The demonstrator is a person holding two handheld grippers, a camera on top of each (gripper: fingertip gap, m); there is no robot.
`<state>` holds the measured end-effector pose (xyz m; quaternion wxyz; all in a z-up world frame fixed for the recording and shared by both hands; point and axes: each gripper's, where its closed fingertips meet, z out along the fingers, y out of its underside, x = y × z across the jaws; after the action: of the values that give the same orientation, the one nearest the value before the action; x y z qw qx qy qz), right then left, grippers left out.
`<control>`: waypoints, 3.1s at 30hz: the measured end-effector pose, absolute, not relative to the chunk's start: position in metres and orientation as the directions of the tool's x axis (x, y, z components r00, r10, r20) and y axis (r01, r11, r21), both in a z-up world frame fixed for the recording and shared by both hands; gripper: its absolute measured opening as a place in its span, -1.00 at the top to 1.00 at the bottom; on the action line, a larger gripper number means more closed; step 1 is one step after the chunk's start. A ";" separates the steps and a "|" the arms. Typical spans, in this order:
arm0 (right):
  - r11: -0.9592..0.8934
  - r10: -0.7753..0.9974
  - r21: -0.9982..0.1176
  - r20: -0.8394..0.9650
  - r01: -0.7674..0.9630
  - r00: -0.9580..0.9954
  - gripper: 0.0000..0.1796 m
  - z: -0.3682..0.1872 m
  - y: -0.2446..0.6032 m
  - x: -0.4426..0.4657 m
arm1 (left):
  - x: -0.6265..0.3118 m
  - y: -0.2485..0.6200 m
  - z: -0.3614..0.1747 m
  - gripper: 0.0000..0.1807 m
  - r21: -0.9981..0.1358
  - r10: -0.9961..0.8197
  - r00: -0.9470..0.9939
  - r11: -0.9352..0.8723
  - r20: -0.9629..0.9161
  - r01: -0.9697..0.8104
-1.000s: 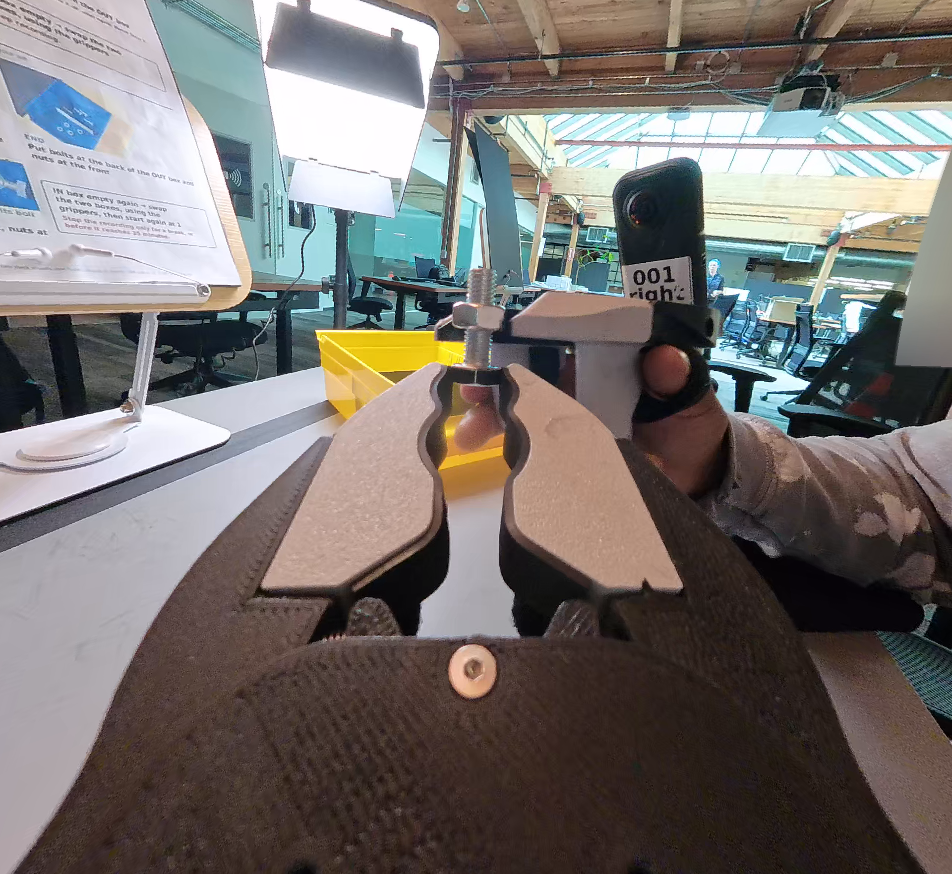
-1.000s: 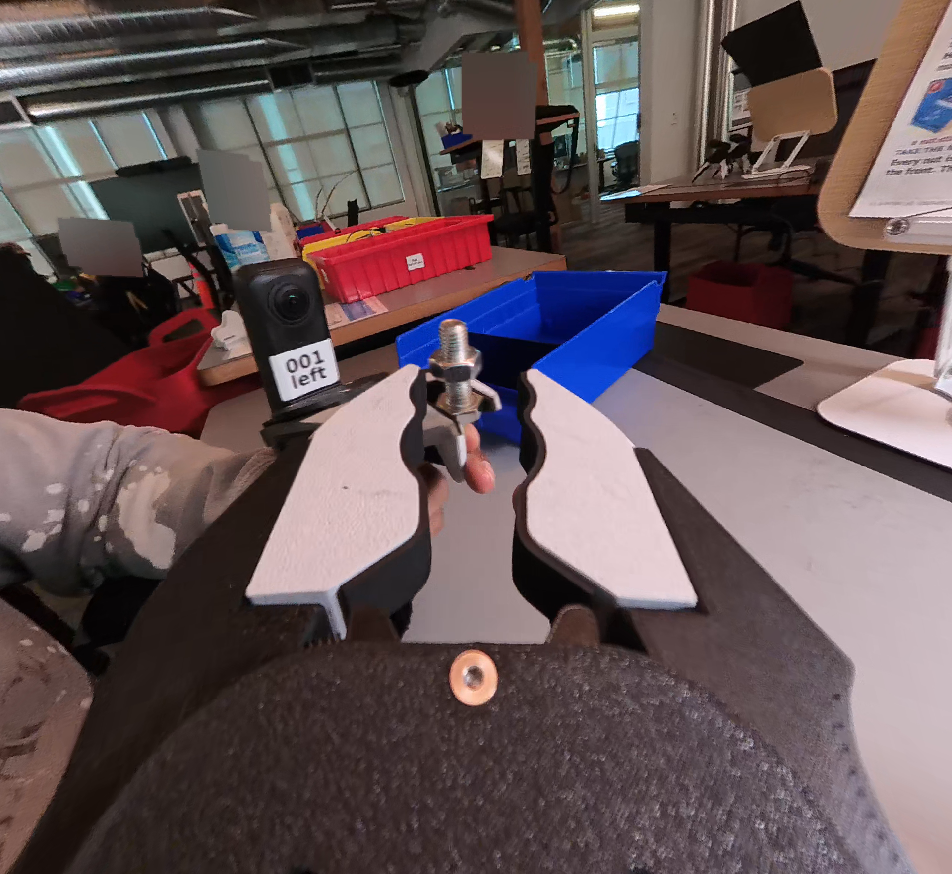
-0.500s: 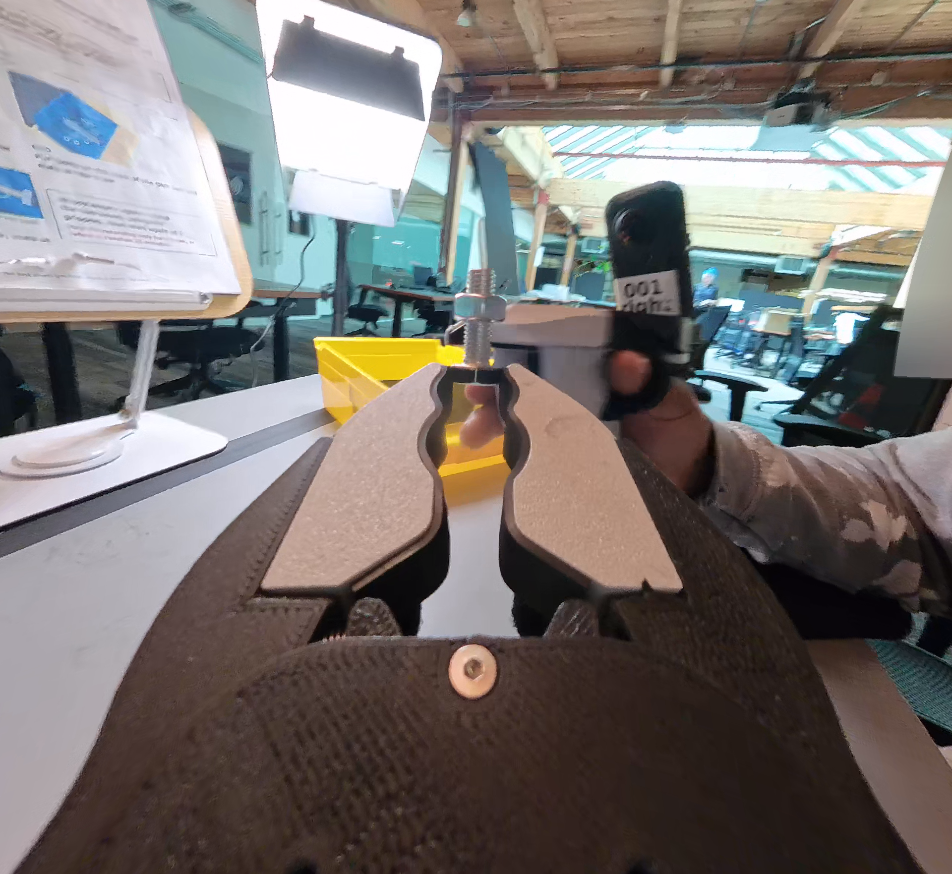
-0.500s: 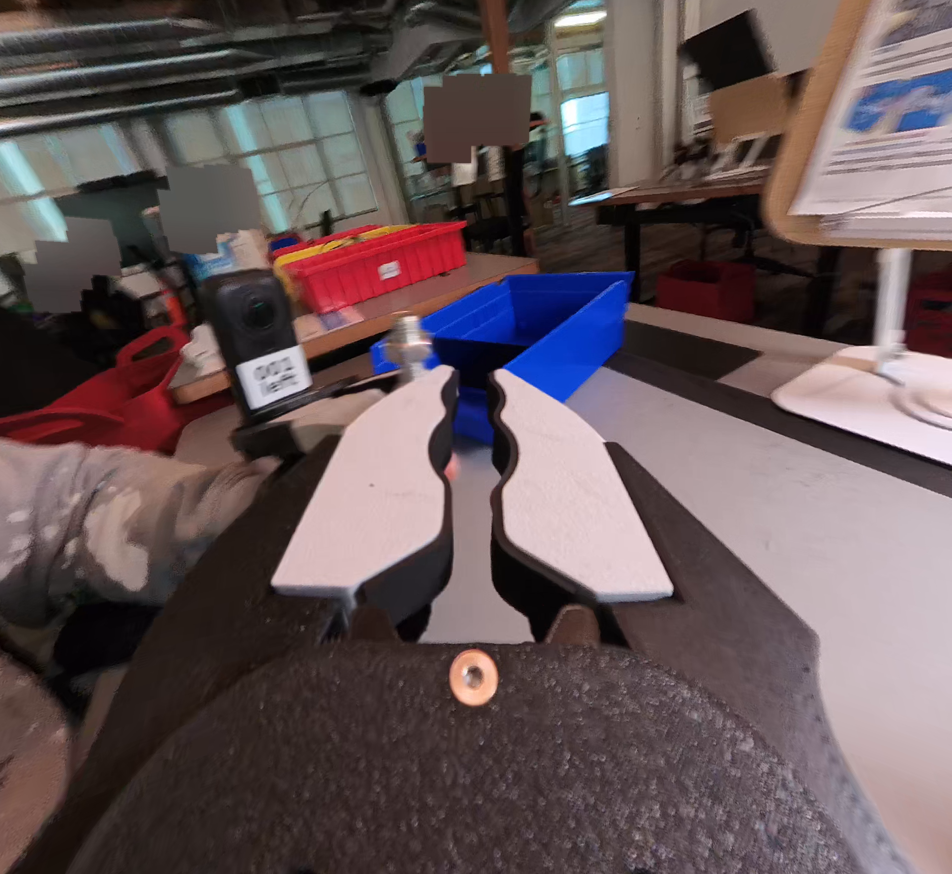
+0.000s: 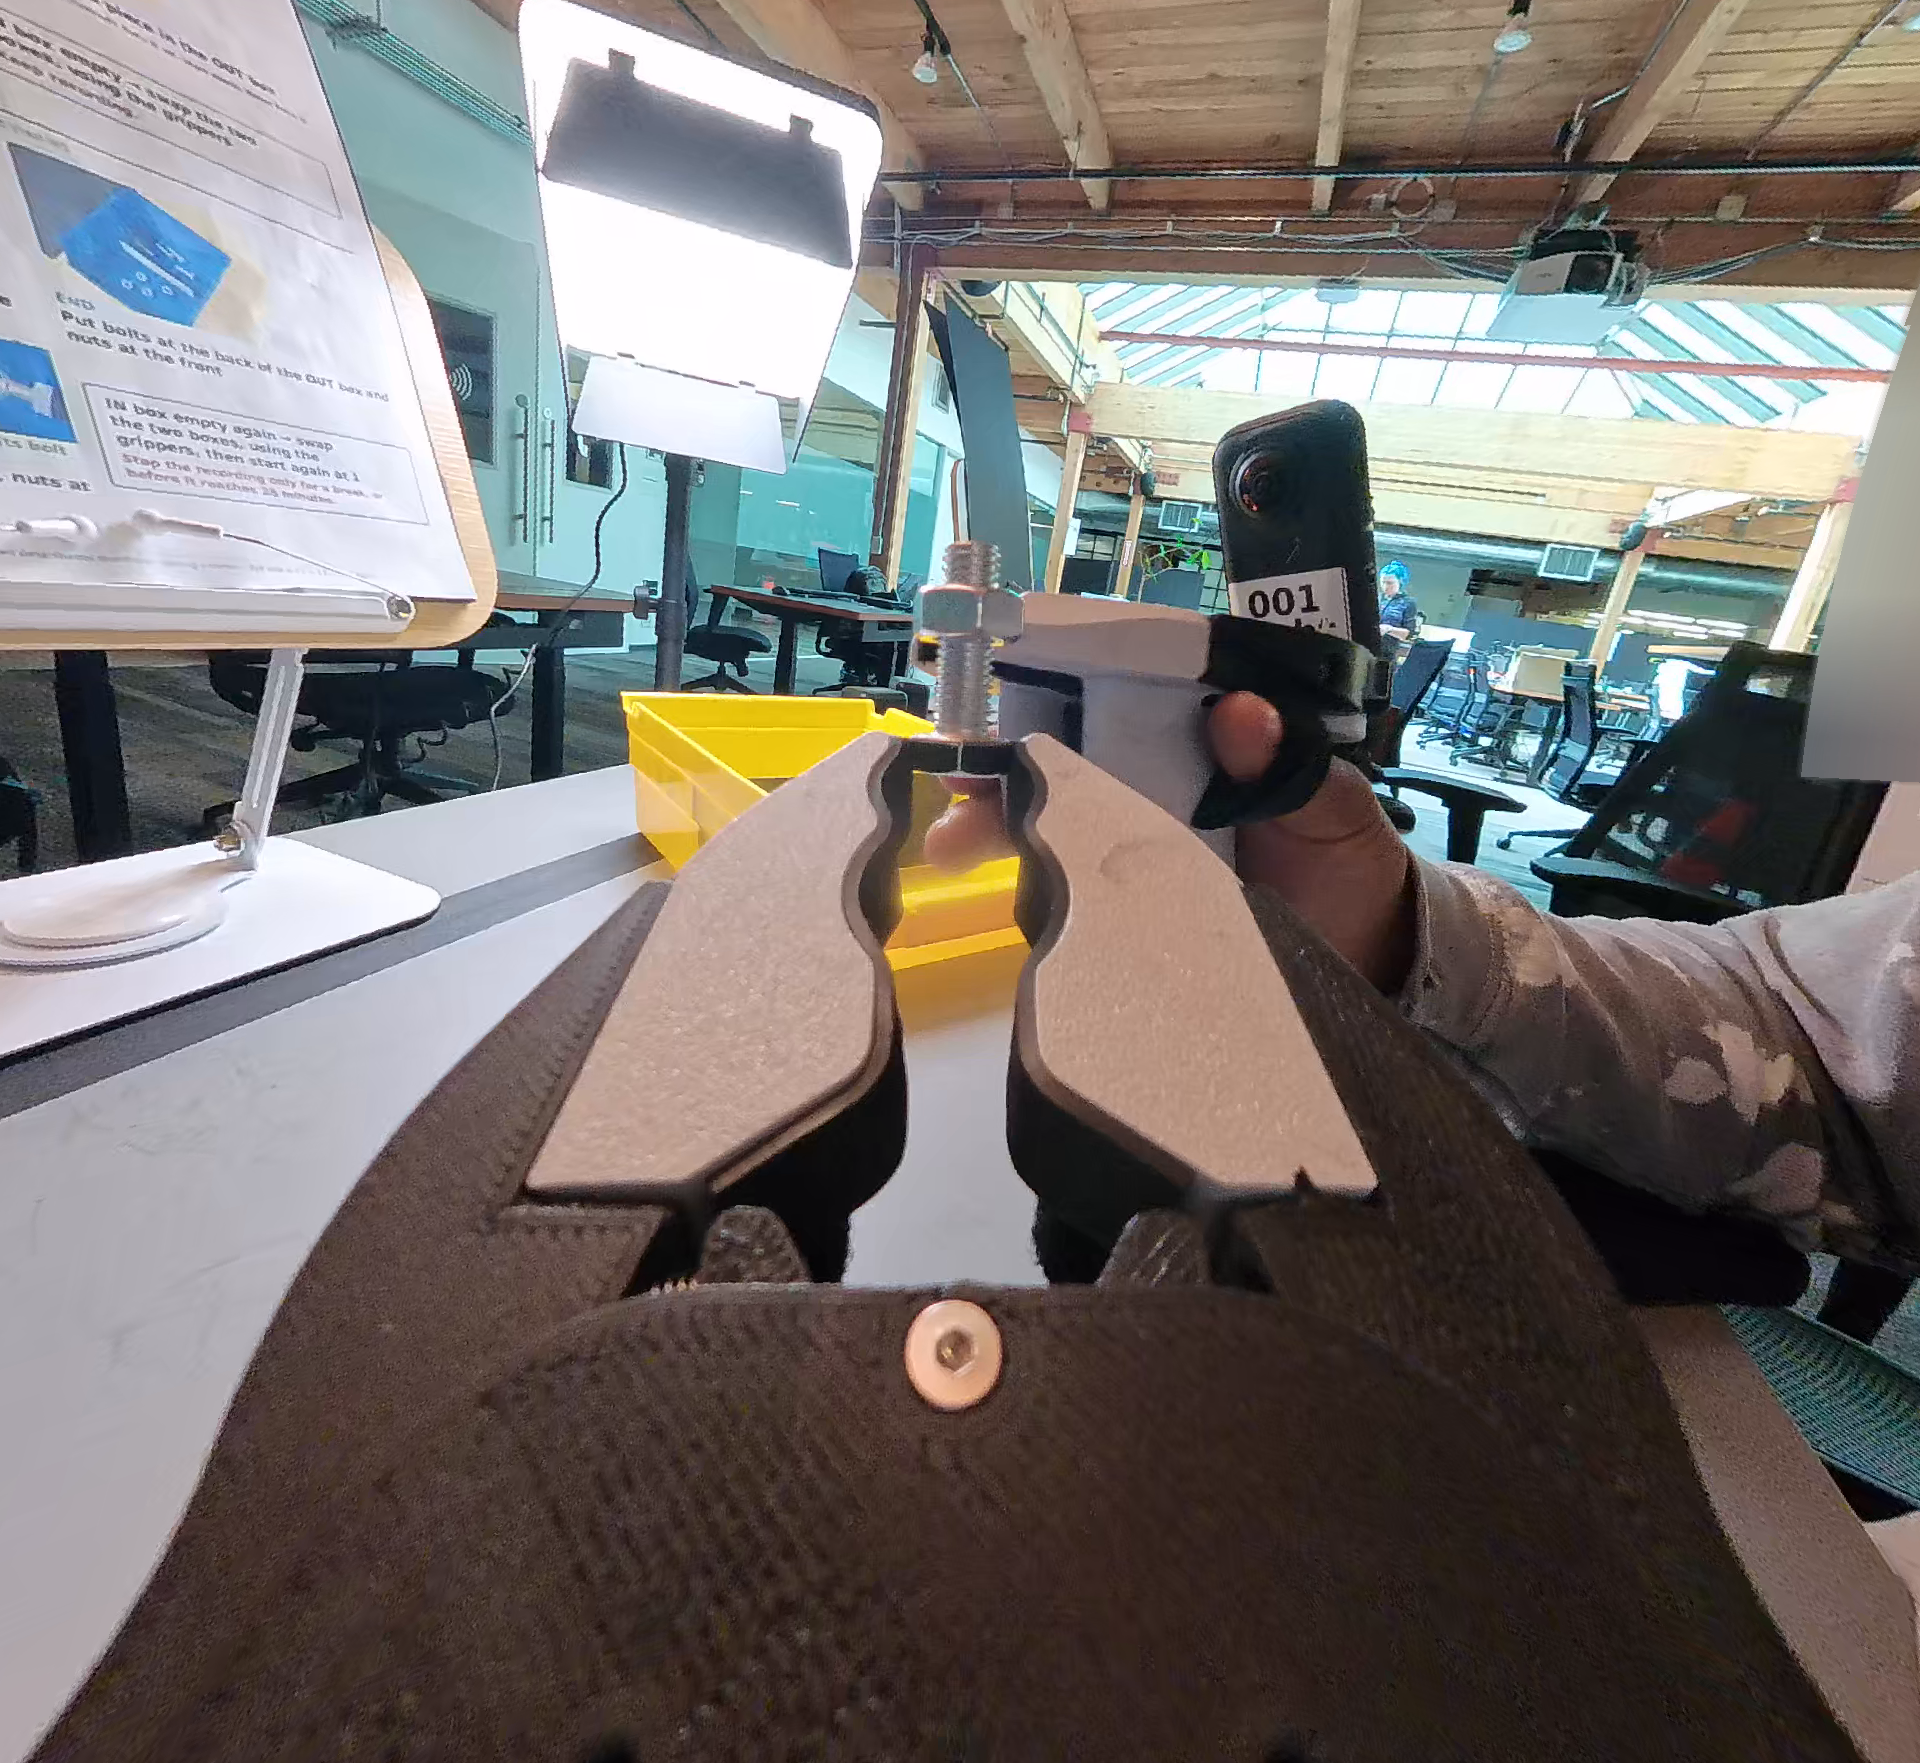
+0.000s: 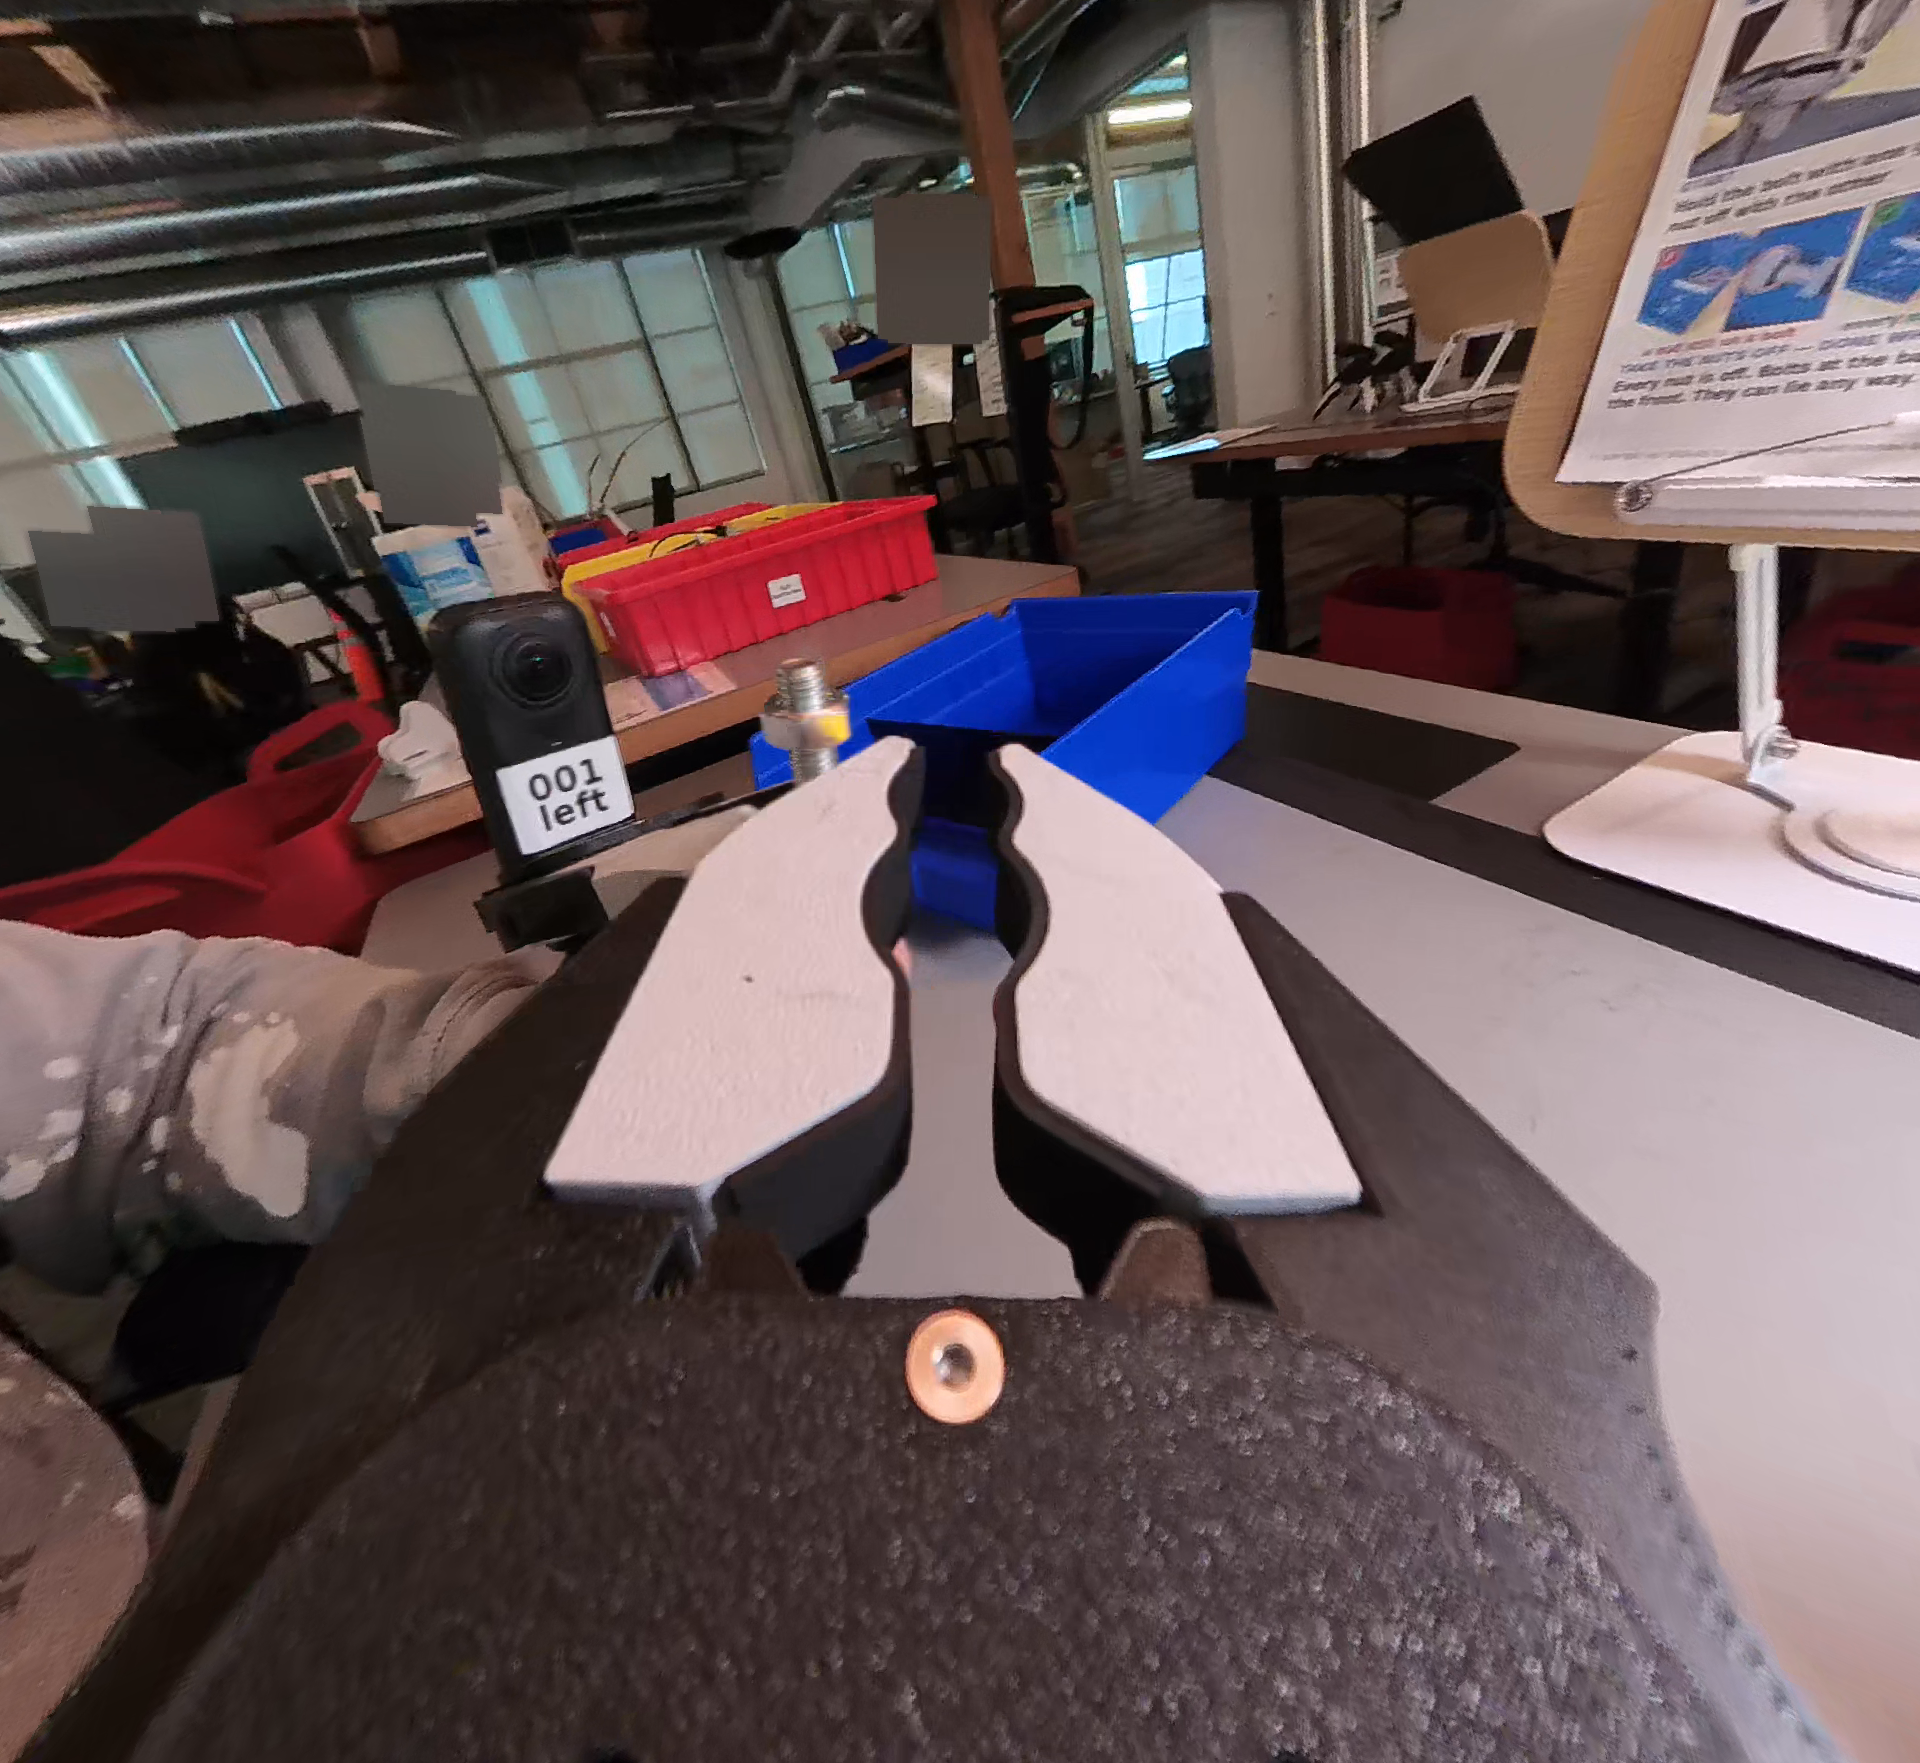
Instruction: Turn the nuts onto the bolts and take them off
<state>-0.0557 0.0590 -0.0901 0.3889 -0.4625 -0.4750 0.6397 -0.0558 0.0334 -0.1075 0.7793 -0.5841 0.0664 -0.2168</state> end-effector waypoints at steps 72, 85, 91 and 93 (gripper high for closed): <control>-0.124 0.884 -0.991 -0.089 -0.047 -0.458 0.65 -0.104 0.034 -0.048 | -0.038 0.040 -0.130 0.79 -0.978 -0.483 0.870 0.117 0.094 0.171; -0.139 0.898 -0.989 -0.103 -0.056 -0.427 0.65 -0.100 0.034 -0.051 | -0.039 0.039 -0.126 0.79 -0.973 -0.481 0.871 0.139 0.096 0.184; -0.190 0.919 -0.978 -0.146 -0.089 -0.365 0.83 -0.095 0.059 -0.048 | -0.043 0.037 -0.121 0.79 -0.969 -0.476 0.874 0.155 0.099 0.194; -0.175 0.908 -0.981 -0.127 -0.087 -0.398 0.72 -0.095 0.048 -0.047 | -0.043 0.039 -0.124 0.79 -0.971 -0.472 0.876 0.145 0.102 0.191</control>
<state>-0.0473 0.0479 -0.0945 0.3793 -0.3963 -0.5182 0.6562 -0.0427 0.0385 -0.1242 0.7480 -0.6151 0.1141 -0.2218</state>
